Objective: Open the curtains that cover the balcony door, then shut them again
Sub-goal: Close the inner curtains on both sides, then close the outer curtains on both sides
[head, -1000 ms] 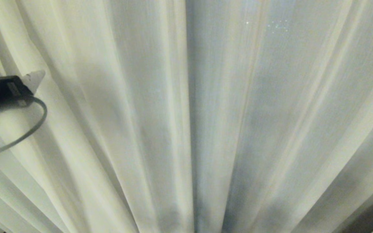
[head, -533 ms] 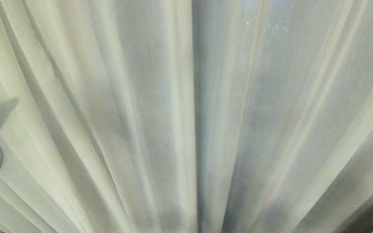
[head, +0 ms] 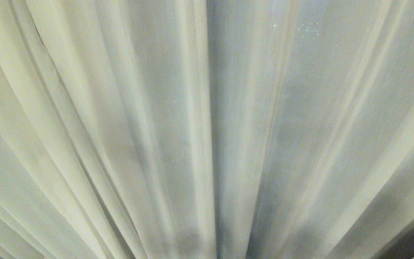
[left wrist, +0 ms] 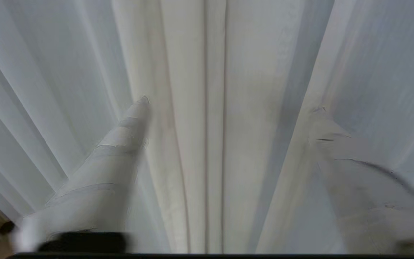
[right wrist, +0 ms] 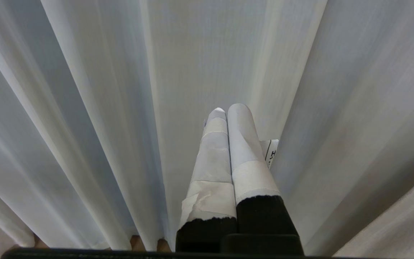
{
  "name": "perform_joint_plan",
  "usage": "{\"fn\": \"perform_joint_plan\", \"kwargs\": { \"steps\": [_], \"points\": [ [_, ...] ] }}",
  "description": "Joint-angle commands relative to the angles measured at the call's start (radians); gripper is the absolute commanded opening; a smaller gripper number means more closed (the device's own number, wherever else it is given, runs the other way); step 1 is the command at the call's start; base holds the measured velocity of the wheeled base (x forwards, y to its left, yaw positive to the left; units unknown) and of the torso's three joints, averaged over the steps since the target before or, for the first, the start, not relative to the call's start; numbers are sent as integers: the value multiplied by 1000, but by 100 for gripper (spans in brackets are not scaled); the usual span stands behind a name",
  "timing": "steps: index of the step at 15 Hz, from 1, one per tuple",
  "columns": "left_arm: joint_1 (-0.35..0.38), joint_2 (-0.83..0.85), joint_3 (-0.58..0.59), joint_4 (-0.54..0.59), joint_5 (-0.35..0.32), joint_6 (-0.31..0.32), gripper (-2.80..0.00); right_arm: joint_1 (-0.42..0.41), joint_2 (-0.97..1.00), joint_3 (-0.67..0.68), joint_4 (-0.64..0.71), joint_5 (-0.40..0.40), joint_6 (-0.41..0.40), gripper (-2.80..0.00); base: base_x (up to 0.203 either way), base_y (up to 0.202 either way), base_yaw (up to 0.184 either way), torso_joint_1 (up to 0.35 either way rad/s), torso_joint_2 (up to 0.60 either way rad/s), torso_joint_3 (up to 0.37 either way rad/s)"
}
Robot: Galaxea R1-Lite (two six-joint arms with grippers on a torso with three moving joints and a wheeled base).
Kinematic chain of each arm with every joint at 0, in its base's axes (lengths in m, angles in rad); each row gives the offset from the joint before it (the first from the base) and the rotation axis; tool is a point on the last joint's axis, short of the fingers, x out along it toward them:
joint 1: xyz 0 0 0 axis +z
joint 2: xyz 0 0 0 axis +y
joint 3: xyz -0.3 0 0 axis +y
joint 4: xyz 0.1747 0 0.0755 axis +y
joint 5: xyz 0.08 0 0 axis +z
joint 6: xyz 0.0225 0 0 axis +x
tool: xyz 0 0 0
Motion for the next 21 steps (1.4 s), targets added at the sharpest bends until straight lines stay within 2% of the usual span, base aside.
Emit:
{"fn": "perform_joint_plan", "kwargs": {
  "steps": [1, 7, 16, 20, 21],
  "points": [
    [0, -45, 7, 15, 1, -1, -280, 0, 0, 0, 0, 1, -1, -280, 0, 0, 0, 0, 0, 0],
    [-3, -165, 21, 154, -60, 0, -280, 0, 2, -1, 0, 1, -1, -280, 0, 0, 0, 0, 0, 0],
    [-2, -421, 205, 164, -78, -18, -280, 0, 1, 0, 0, 1, -1, -280, 0, 0, 0, 0, 0, 0],
    [11, -439, 273, 154, -107, -16, -280, 0, 2, -1, 0, 1, -1, -280, 0, 0, 0, 0, 0, 0],
    [36, -444, 300, 150, -116, -15, -280, 0, 0, -1, 0, 1, -1, -280, 0, 0, 0, 0, 0, 0]
  ]
}}
